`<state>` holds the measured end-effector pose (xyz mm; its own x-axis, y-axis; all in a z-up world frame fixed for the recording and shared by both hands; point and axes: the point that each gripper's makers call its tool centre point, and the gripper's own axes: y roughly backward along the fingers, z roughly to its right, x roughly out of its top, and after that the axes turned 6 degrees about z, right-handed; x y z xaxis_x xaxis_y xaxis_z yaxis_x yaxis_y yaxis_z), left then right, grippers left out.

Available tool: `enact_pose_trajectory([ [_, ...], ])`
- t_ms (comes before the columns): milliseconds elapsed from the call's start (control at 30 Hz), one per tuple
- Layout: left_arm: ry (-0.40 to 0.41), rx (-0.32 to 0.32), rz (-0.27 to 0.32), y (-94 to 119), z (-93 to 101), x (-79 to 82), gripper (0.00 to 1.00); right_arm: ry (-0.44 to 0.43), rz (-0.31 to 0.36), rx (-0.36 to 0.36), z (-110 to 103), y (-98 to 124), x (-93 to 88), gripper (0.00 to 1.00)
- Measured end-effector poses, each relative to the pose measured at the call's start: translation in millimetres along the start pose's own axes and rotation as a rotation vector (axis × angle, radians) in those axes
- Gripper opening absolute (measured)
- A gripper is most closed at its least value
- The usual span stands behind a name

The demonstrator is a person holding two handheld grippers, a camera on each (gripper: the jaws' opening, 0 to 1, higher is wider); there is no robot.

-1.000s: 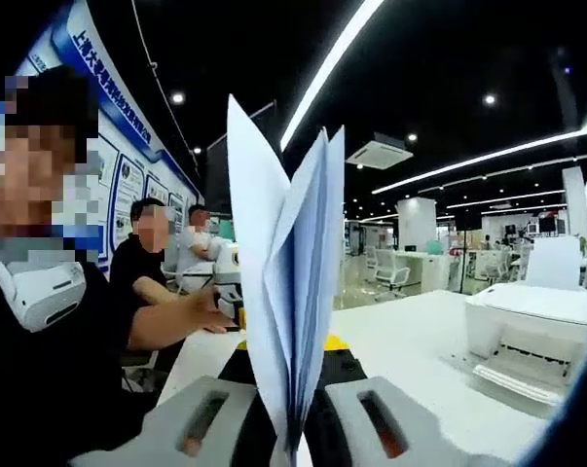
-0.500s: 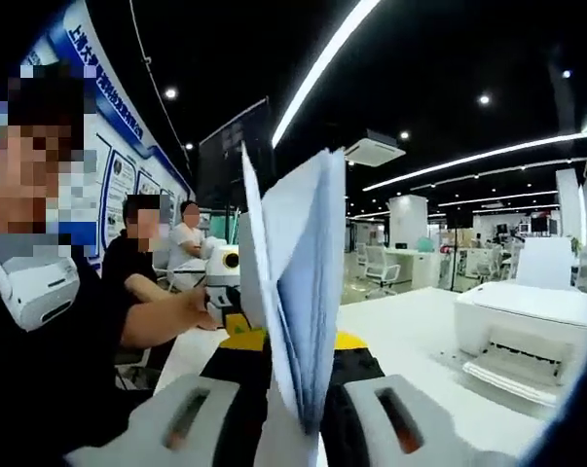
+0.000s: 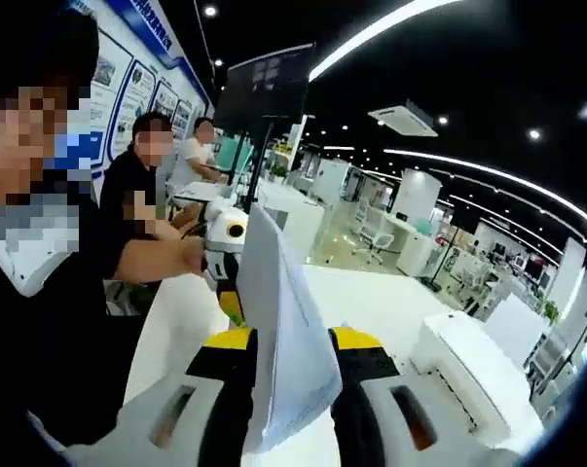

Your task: Organize the stack of printing papers by aligning and flattening the scattered papers on the table

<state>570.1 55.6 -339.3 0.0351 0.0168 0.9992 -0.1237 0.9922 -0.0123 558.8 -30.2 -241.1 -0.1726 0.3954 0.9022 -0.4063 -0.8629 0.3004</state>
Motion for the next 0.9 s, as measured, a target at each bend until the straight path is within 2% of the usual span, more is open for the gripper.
enact_pose_trajectory([
  [133, 0.000, 0.004, -0.007, 0.2, 0.0, 0.2, 0.06, 0.036, -0.093, 0.068, -7.1, -10.9, 10.4, 0.28],
  [300, 0.004, 0.006, -0.011, -0.2, -0.1, 0.6, 0.06, 0.063, -0.167, 0.127, -12.6, -26.2, 22.4, 0.27],
  [433, 0.014, -0.001, -0.009, -0.9, 1.1, 0.7, 0.06, 0.063, -0.237, 0.197, -22.1, -42.5, 22.9, 0.26],
  [467, 0.016, -0.002, -0.010, -1.1, 1.3, 0.7, 0.06, 0.070, -0.272, 0.215, -24.3, -46.8, 20.1, 0.26],
  [533, 0.014, 0.003, -0.013, -0.8, 0.7, 0.7, 0.06, 0.089, -0.306, 0.210, -20.1, -48.4, 18.8, 0.24],
  [667, 0.010, -0.008, -0.016, -1.2, 3.7, 0.7, 0.06, 0.103, -0.365, 0.253, -20.5, -55.4, 22.1, 0.23],
  [767, 0.010, -0.013, -0.016, -1.5, 3.9, 0.8, 0.06, 0.165, -0.435, 0.251, -15.4, -56.9, 22.7, 0.24],
  [833, 0.013, -0.015, -0.015, -1.7, 3.6, 0.9, 0.06, 0.169, -0.440, 0.268, -18.8, -60.6, 28.3, 0.24],
  [900, 0.014, -0.017, -0.014, -1.9, 3.7, 1.0, 0.06, 0.182, -0.472, 0.293, -20.5, -62.9, 28.5, 0.24],
])
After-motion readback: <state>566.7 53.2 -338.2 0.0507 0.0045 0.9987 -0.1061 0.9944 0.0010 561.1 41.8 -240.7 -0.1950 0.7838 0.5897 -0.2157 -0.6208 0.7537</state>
